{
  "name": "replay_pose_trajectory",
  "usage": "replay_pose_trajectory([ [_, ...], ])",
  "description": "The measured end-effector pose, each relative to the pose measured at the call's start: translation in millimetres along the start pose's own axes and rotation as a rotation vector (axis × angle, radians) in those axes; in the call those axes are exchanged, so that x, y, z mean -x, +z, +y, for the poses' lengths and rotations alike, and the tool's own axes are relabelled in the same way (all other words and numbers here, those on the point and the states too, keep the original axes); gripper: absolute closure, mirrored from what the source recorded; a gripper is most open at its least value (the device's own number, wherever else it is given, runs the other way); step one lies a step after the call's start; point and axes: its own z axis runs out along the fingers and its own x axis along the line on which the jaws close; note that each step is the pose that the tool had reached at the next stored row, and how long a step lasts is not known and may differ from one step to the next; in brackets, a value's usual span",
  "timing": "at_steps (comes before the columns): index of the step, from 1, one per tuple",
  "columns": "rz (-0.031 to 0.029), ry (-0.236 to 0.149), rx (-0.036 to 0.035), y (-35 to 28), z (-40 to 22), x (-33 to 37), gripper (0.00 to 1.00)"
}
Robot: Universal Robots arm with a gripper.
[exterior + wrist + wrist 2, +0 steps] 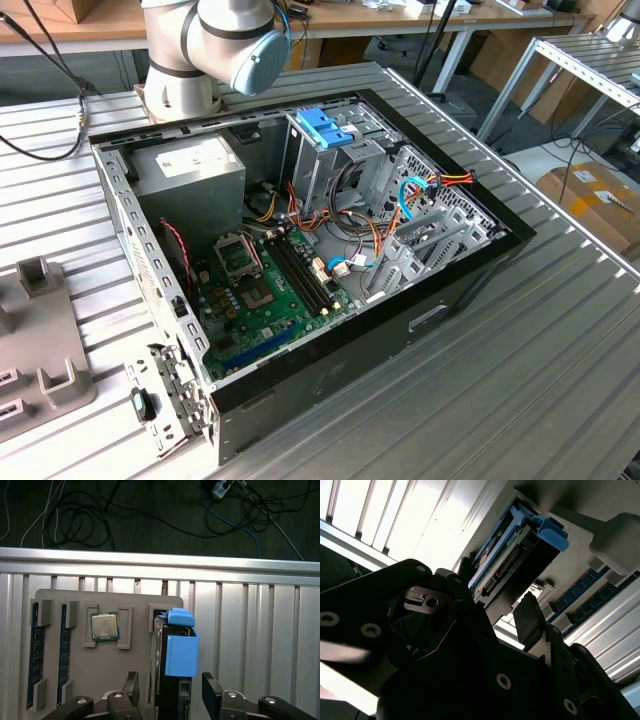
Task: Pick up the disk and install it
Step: 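Pick up the disk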
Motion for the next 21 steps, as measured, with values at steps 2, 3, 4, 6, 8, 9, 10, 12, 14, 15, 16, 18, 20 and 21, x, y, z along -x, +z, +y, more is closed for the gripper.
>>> replay_pose_trajectory([
  [2, -0.0001, 0.0, 0.0, 0.0, 0.0, 0.0, 0.38],
  [3, -0.0001, 0.0, -0.0001, 0.0, 0.0, 0.0, 0.38],
  [4, -0.0002, 0.0, 0.0, 0.0, 0.0, 0.0, 0.38],
  [6, -0.0003, 0.0, -0.0001, 0.0, 0.0, 0.0, 0.4],
  [8, -0.0003, 0.0, -0.0001, 0.0, 0.0, 0.0, 0.47],
  [9, -0.0004, 0.0, -0.0001, 0.0, 0.0, 0.0, 0.47],
  [10, -0.0004, 0.0, -0.0001, 0.0, 0.0, 0.0, 0.48],
  [12, -0.0005, 0.0, 0.0, 0.0, 0.0, 0.0, 0.56],
  [14, -0.0006, 0.0, -0.0001, 0.0, 0.0, 0.0, 0.56],
  [15, -0.0007, 0.0, 0.0, 0.0, 0.0, 0.0, 0.56],
  [16, -0.0007, 0.0, -0.0001, 0.0, 0.0, 0.0, 0.56],
  [18, -0.0007, 0.0, -0.0001, -0.1, 0.0, 0.0, 0.56],
  [20, -0.0007, 0.0, 0.0, -0.2, 0.0, 0.0, 0.56],
  [21, -0.0007, 0.0, -0.0001, -0.2, 0.0, 0.0, 0.56],
])
